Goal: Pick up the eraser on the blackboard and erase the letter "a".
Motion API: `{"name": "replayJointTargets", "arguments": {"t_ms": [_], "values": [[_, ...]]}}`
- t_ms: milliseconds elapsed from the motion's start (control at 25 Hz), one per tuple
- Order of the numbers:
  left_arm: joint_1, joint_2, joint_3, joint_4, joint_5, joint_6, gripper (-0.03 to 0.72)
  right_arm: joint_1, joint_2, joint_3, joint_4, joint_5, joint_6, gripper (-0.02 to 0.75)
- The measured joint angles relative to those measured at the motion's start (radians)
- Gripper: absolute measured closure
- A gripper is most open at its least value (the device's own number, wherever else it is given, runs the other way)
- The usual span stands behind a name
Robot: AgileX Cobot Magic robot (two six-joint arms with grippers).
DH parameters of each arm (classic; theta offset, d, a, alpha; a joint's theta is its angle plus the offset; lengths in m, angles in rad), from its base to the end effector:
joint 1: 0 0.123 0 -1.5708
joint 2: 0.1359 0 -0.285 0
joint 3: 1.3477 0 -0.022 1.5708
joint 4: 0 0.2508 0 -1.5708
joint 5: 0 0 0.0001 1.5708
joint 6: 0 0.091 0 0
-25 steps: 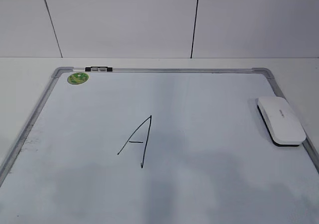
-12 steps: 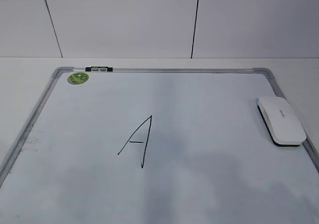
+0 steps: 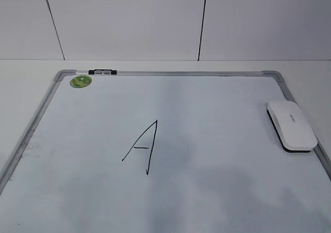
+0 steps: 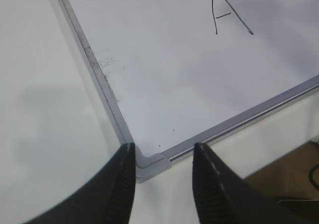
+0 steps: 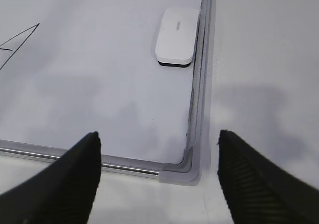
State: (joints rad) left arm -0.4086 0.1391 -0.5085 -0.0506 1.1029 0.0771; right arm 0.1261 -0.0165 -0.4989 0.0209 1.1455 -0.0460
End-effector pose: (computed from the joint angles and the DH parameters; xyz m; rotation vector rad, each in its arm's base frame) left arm 0.0109 -0.0092 0.2759 0.5352 2.1616 -0.2452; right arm -0.0111 0.0003 0.2701 -0.1840 2.1063 0.0730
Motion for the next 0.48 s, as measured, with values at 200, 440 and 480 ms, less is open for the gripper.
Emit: {"name": "replayJointTargets", "arguments": {"t_ms": [200,440,480], "values": [[0.000,-0.101,0.000,0.000,0.002,0.000,0.417,0.000,0.000,0.000,0.000,0.000,0.000,0.155],[0.003,-0.129,0.000,0.000,0.006,0.000,0.421,0.000,0.000,0.000,0.000,0.000,0.000,0.155],[0.008,-0.129,0.000,0.000,0.006,0.000,0.421,0.000,0.000,0.000,0.000,0.000,0.000,0.155]]}}
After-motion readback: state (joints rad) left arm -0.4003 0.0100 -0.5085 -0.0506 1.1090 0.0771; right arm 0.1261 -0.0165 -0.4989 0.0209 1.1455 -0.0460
